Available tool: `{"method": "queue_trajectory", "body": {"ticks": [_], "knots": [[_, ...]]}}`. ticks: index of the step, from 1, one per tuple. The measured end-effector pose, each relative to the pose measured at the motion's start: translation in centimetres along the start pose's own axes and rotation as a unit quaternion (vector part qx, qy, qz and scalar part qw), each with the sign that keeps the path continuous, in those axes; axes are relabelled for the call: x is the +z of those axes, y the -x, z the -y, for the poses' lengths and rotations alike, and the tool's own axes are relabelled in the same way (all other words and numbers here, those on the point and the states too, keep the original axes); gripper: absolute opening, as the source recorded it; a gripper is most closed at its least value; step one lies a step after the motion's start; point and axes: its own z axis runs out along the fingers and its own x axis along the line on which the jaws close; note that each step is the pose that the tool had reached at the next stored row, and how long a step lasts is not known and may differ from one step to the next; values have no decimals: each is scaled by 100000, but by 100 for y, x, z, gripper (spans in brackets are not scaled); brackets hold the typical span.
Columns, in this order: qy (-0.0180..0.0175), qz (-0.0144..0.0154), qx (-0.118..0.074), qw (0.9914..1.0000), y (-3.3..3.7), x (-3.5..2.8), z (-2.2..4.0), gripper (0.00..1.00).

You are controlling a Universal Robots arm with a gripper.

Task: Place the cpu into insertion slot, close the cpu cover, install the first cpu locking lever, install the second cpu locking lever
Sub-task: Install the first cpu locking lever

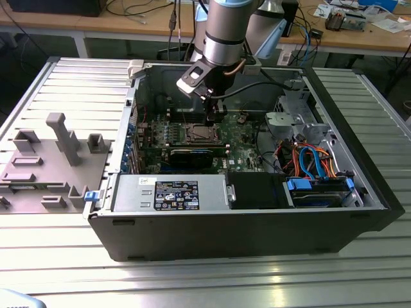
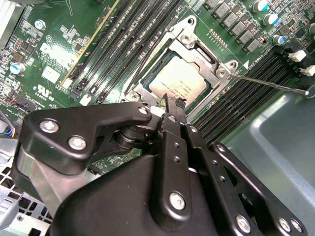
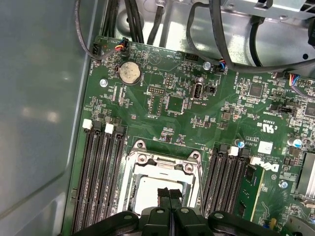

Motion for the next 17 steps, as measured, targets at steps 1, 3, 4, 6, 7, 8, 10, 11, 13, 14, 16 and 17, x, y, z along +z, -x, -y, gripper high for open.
{"method": "queue_trajectory", "body": {"ticks": [1, 3, 4, 6, 7, 8, 10, 11, 13, 14, 16, 17], "knots": [[1, 3, -31, 100000, 0, 0, 0, 11], [-1, 8, -140, 100000, 0, 0, 0, 11], [2, 11, -174, 100000, 0, 0, 0, 11], [1, 14, -233, 100000, 0, 0, 0, 11], [4, 16, -282, 100000, 0, 1, 0, 11], [5, 18, -335, 99999, 1, 1, 0, 11], [3, 24, -394, 99999, 1, 1, 0, 11], [0, 29, -419, 99999, 1, 1, 0, 11], [0, 32, -470, 99999, 1, 1, 0, 11], [2, 31, -498, 99999, 1, 1, 0, 11], [3, 35, -550, 99998, 1, 1, 0, 11], [3, 35, -576, 99998, 1, 1, 0, 11]]}}
